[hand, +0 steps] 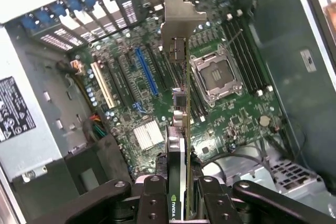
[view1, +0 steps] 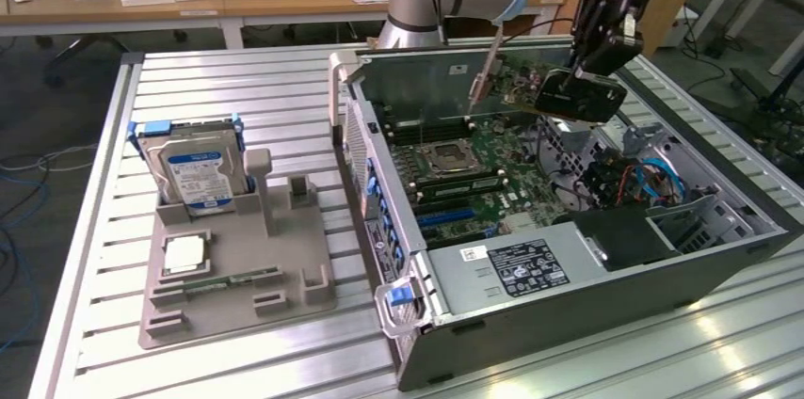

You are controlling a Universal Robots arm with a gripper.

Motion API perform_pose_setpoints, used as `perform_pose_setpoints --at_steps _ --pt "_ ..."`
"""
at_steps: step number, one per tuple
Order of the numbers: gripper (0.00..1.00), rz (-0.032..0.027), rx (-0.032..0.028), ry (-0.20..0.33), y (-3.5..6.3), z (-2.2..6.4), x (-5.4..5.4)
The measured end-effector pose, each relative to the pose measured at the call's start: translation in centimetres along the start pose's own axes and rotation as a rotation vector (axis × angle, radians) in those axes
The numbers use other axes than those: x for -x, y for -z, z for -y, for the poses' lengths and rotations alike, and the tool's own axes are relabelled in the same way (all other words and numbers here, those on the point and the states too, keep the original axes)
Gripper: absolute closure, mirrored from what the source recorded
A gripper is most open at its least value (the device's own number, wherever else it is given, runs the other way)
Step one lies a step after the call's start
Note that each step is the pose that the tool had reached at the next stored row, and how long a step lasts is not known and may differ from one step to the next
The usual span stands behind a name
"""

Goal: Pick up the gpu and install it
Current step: 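Insert the gpu into the slot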

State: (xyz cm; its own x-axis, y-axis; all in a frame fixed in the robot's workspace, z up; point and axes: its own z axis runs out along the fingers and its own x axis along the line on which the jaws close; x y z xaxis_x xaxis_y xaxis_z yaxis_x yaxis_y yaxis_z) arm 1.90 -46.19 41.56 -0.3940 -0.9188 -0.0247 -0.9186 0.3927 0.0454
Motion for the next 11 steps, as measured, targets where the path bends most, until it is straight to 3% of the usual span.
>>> perform_pose_setpoints --at_steps 11 --pt "0.73 -0.0065 0.0021 0.161 -0.19 0.01 0.0"
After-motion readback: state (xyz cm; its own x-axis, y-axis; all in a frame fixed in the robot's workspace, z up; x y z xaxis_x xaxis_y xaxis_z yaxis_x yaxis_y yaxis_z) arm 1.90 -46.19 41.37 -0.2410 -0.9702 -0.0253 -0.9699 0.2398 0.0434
